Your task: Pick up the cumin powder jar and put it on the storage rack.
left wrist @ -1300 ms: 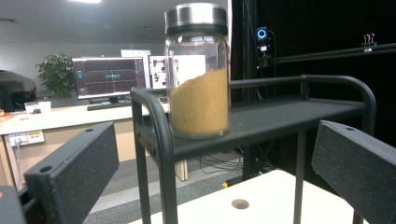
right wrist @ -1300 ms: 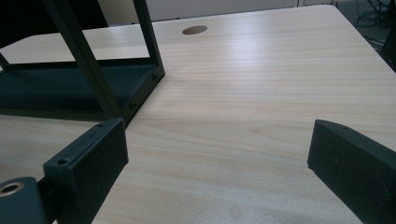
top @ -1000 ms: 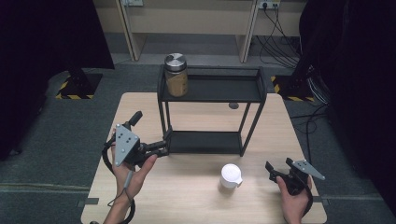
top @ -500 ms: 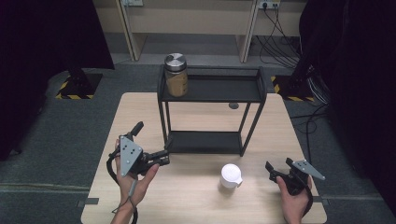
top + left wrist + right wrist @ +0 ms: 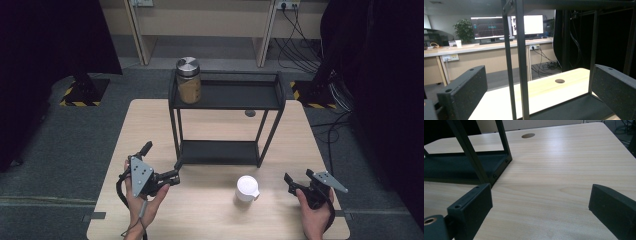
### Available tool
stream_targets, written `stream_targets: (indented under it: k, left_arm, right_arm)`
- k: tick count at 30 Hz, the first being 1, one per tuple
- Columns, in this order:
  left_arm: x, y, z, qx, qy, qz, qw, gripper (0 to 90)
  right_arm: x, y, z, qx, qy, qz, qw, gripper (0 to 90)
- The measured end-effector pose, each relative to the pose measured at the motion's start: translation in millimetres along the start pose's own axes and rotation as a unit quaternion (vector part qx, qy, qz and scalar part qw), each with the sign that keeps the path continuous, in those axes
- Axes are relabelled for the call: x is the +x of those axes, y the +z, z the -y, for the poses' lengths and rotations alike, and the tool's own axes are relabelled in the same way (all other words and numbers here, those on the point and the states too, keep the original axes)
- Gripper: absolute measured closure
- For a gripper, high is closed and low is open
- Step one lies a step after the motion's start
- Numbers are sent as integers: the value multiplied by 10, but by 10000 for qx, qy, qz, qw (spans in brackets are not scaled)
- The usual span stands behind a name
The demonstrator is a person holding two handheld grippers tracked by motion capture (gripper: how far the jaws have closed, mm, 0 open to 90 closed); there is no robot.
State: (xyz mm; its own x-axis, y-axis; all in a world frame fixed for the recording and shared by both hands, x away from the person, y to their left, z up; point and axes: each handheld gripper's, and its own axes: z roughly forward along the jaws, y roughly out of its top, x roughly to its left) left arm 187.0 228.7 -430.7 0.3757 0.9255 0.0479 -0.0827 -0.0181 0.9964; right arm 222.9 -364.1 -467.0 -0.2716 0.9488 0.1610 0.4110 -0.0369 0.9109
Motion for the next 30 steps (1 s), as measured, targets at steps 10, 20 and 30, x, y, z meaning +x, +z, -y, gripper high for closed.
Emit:
stream_targets:
  k: [10, 20, 30]
  left_arm:
    - [-4, -10, 141, 233, 49, -36, 9997, 1]
    - [-16, -8, 367, 694, -41, -90, 9975, 1]
    - [-29, 51, 495, 1061, -159, -102, 9942, 2]
  right_arm:
    - [1, -1, 1, -3, -6, 1, 10000, 52]
    - [1, 2, -2, 7, -12, -3, 10000, 52]
    - [-9, 4, -7, 19, -4, -26, 10000, 52]
